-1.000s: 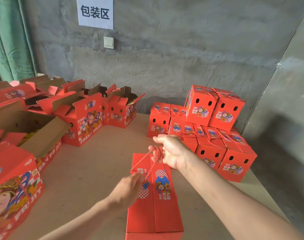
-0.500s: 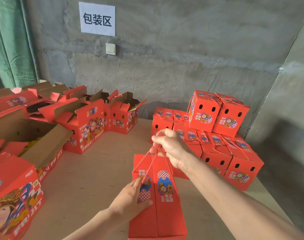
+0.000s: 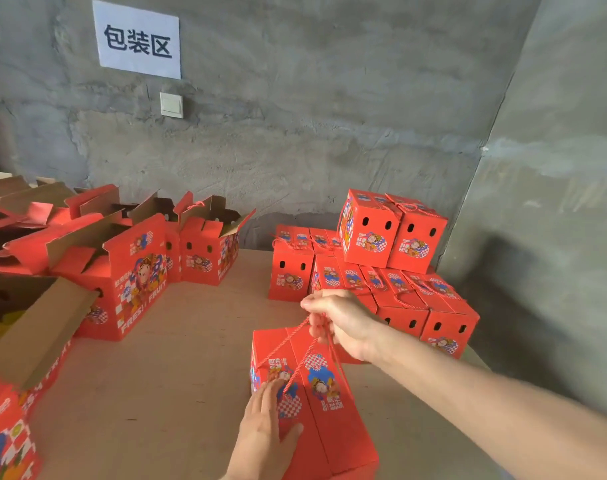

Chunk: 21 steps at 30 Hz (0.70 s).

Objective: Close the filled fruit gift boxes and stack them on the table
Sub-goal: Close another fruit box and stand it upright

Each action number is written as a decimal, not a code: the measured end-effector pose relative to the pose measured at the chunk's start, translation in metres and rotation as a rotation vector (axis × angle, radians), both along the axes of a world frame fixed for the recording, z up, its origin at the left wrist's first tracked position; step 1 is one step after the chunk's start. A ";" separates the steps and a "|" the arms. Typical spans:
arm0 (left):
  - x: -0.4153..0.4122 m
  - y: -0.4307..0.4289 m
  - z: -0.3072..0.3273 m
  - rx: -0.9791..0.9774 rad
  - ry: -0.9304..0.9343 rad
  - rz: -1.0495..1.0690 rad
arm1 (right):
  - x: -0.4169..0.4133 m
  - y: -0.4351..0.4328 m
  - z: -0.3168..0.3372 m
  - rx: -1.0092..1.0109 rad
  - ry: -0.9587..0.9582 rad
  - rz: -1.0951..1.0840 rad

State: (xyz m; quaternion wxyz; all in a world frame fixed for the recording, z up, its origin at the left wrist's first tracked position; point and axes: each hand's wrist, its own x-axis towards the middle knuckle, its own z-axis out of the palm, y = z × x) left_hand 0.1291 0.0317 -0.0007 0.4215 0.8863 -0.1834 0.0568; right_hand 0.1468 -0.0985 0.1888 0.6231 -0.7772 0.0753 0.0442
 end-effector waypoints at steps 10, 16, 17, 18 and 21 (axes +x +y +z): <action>0.016 0.017 0.067 -0.192 -0.195 -0.141 | 0.053 0.034 0.075 -0.130 -0.122 -0.182; 0.065 0.021 0.122 0.016 -0.197 -0.293 | 0.093 0.021 0.126 -0.122 -0.241 -0.315; 0.076 0.021 0.131 0.063 -0.213 -0.294 | 0.102 0.018 0.135 -0.111 -0.270 -0.333; 0.089 0.019 0.140 0.088 -0.222 -0.284 | 0.113 0.014 0.144 -0.104 -0.301 -0.339; 0.126 0.008 0.163 0.091 -0.232 -0.228 | 0.146 0.006 0.165 -0.090 -0.390 -0.326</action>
